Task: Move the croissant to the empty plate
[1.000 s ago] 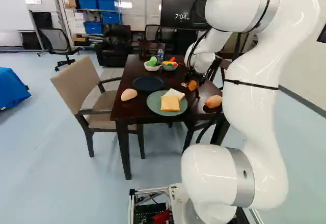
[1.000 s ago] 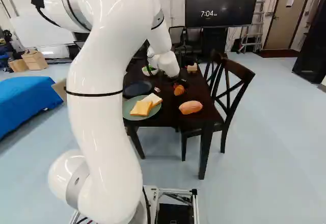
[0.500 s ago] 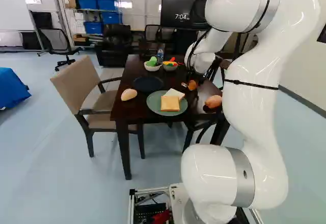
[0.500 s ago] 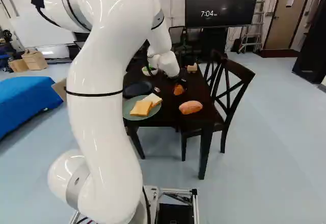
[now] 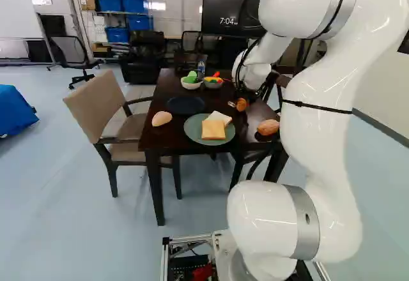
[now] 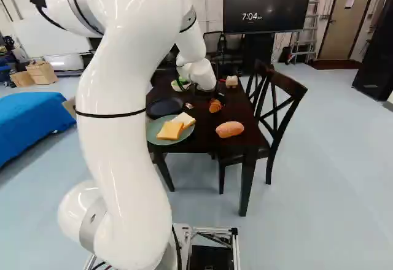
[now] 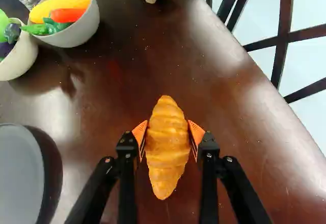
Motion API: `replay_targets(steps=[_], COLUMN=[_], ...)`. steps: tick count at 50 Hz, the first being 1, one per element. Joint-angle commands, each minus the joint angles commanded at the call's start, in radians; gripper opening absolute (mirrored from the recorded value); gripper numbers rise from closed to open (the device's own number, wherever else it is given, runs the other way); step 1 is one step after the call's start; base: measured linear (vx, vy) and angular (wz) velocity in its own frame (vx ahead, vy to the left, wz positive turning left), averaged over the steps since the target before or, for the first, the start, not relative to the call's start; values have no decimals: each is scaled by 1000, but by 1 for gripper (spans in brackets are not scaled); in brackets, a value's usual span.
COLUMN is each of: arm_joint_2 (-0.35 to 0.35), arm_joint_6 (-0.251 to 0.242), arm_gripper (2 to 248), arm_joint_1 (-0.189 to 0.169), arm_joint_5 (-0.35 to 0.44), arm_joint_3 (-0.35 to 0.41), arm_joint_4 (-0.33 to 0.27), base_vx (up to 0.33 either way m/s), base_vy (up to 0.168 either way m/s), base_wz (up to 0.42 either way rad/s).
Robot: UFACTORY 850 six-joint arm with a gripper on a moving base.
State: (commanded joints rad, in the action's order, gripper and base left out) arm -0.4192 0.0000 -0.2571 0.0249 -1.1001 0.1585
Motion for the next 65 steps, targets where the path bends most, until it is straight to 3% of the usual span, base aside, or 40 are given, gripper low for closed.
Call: replay_targets(steps=[20, 54, 65], arm_joint_2=[-6, 55, 59], arm_joint_6=[0, 0, 0], arm_gripper=[126, 126, 126], arm_joint_1=[45, 146, 178], arm_joint_5=[-65, -216, -232], arm_joint_3=[-60, -73, -96], arm_joint_4=[0, 0, 0], base_vx=[0, 0, 0], base_vy=[0, 0, 0], base_wz=[0, 0, 0])
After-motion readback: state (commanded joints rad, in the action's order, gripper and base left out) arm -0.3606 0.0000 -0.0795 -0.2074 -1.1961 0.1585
